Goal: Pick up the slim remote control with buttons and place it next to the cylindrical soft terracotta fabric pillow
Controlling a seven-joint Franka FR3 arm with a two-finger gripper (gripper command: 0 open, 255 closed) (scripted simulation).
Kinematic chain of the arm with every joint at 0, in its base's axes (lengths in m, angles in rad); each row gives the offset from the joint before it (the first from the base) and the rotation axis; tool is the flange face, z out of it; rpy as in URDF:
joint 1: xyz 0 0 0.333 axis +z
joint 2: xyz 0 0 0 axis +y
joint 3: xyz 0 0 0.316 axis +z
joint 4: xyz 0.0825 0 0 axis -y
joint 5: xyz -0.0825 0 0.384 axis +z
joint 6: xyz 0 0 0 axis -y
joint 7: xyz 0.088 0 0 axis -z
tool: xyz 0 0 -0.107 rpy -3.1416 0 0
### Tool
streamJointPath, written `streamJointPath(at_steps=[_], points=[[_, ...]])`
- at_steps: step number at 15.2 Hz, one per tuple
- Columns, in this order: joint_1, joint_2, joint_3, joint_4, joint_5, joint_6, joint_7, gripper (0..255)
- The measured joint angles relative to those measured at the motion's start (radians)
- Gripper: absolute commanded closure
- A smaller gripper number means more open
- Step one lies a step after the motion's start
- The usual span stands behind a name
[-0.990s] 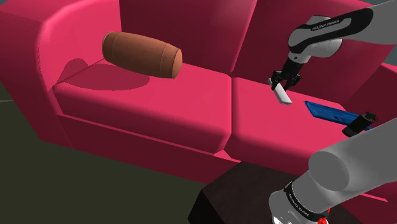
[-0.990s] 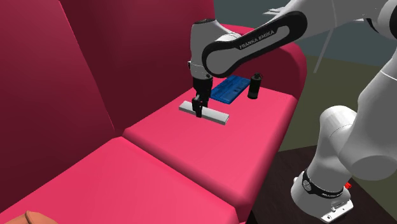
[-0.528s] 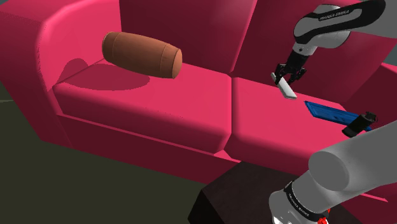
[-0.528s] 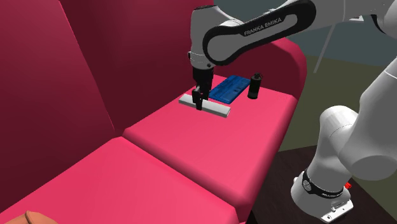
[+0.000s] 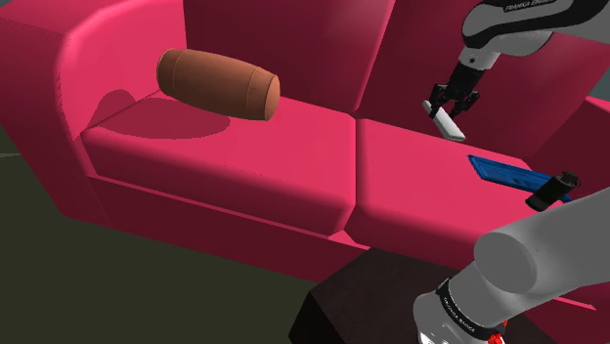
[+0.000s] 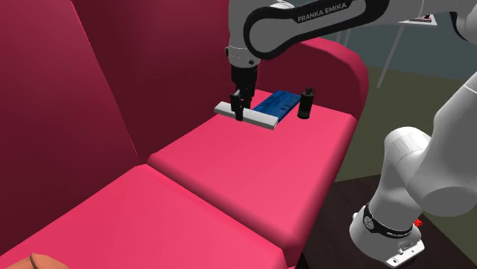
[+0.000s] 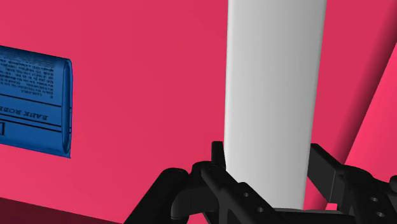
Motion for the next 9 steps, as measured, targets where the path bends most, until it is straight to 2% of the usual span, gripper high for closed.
streamJointPath(at_steps=[9], points=[[0.002, -0.009, 0.006, 0.110, 0.002, -0.119, -0.002, 255]])
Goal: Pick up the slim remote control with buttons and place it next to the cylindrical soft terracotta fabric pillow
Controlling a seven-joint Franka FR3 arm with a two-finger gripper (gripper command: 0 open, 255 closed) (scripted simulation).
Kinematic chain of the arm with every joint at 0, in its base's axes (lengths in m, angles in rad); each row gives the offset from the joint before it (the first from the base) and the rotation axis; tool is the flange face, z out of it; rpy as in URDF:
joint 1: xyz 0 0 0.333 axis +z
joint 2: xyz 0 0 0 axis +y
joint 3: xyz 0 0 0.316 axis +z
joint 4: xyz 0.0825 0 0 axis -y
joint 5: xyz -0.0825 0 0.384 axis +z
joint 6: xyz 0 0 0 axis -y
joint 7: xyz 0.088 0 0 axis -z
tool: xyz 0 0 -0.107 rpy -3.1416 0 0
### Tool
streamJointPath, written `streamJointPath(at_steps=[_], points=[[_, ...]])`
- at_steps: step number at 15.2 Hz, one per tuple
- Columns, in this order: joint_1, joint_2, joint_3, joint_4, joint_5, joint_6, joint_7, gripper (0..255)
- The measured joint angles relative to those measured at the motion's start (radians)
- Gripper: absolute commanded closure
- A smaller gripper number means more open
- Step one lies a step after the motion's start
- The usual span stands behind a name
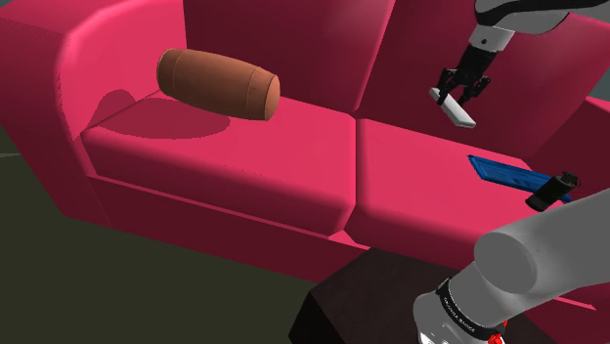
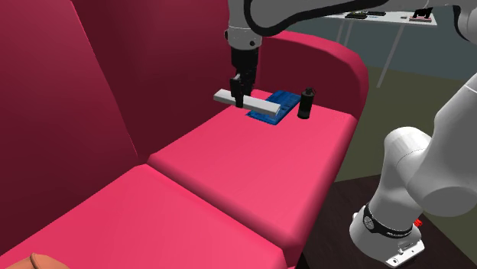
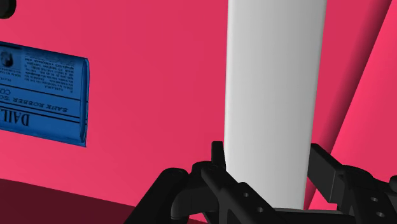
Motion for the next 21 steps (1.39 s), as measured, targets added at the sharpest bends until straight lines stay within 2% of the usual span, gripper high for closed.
streamJointPath(at_steps=[8, 14, 21], points=[[0.007, 0.004, 0.011, 0.101, 0.005, -0.098, 0.009, 255], [0.059, -0.020, 0.100, 0.074, 0.019, -0.102, 0.145, 255], [0.126, 0.003, 0.208, 0.097, 0.047, -0.109, 0.313, 255]])
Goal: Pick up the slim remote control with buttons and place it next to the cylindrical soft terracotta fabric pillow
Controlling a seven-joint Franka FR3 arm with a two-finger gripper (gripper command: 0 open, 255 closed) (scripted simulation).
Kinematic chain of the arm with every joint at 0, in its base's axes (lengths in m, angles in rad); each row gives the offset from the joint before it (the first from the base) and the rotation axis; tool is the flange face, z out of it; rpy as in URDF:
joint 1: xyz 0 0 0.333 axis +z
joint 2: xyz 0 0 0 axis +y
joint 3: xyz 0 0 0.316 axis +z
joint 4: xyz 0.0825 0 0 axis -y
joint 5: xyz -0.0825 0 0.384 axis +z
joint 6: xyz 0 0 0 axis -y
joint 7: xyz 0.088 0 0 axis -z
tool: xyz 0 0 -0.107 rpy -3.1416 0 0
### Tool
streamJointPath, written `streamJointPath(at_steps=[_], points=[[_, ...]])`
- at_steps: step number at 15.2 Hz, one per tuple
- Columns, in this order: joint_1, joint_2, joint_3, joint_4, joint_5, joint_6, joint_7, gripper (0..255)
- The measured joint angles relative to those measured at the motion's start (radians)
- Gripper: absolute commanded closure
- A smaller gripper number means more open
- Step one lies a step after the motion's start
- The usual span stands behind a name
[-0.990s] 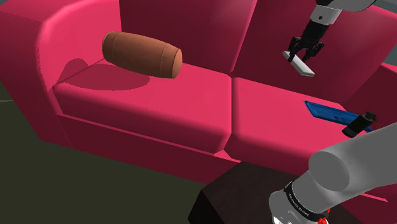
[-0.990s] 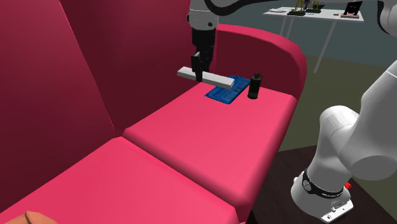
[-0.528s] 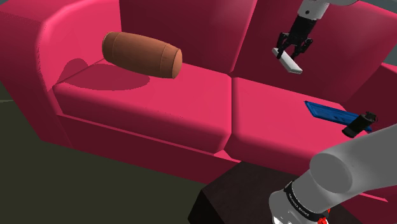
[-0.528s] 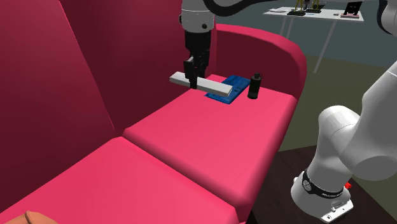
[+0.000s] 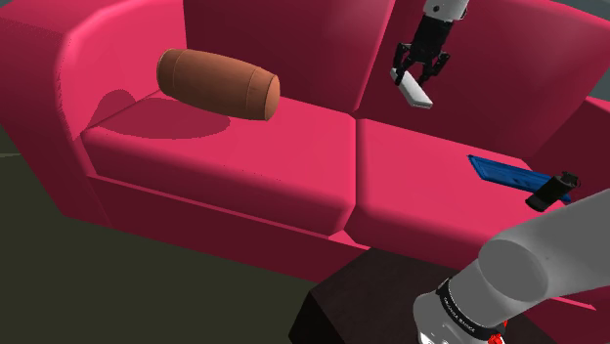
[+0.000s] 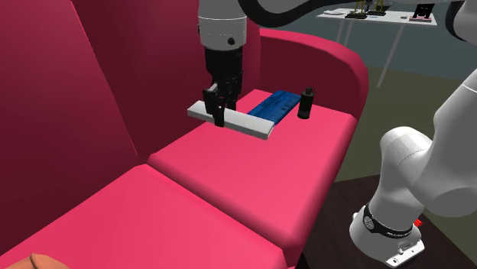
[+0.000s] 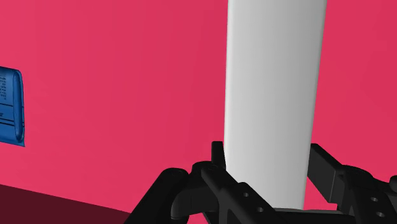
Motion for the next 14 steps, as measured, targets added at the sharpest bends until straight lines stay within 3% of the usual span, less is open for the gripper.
streamJointPath(at_steps=[14], points=[[0.134, 0.179, 0.192, 0.201, 0.020, -0.030, 0.322, 255]])
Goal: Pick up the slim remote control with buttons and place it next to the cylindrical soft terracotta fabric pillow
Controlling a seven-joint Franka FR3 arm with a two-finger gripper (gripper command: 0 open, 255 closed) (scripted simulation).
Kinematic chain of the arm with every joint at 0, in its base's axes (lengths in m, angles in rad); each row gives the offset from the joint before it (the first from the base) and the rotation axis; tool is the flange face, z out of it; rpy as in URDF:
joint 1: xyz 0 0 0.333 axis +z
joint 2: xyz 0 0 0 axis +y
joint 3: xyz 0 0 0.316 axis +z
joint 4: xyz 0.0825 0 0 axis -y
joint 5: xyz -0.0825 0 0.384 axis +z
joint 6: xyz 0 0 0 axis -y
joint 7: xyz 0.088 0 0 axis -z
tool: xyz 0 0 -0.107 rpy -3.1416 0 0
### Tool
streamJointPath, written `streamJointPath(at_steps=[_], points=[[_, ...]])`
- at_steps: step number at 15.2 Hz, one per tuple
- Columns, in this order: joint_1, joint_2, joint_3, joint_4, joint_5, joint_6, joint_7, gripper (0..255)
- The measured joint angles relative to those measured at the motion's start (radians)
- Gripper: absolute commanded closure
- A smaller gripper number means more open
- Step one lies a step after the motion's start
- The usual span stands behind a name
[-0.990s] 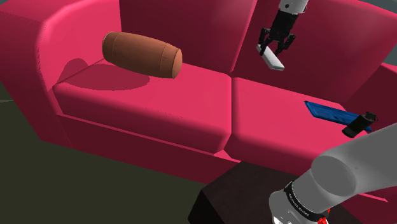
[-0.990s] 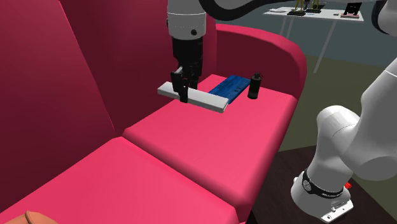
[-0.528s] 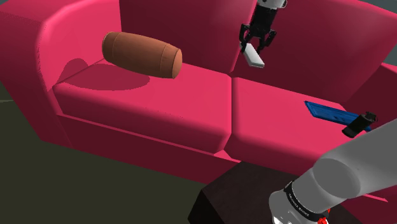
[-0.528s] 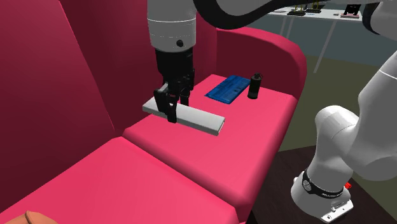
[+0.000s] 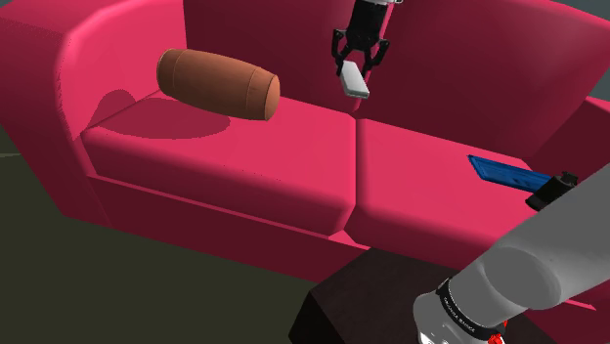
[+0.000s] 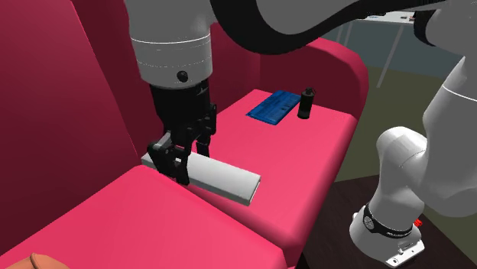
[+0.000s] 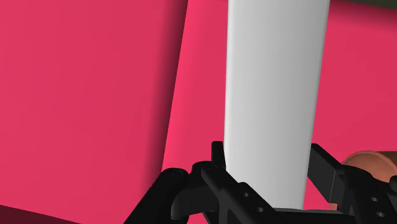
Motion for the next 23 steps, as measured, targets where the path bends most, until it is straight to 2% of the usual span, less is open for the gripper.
streamJointPath(at_steps=[4, 9, 11, 12, 23], points=[[0.046, 0.085, 0.050, 0.091, -0.013, -0.010, 0.096, 255], [0.108, 0.225, 0.097, 0.269, -0.046, -0.055, 0.203, 255], [0.148, 0.307, 0.118, 0.383, -0.068, -0.091, 0.256, 255], [0.156, 0.321, 0.121, 0.394, -0.072, -0.090, 0.267, 255], [0.152, 0.310, 0.121, 0.239, -0.070, 0.055, 0.278, 255]])
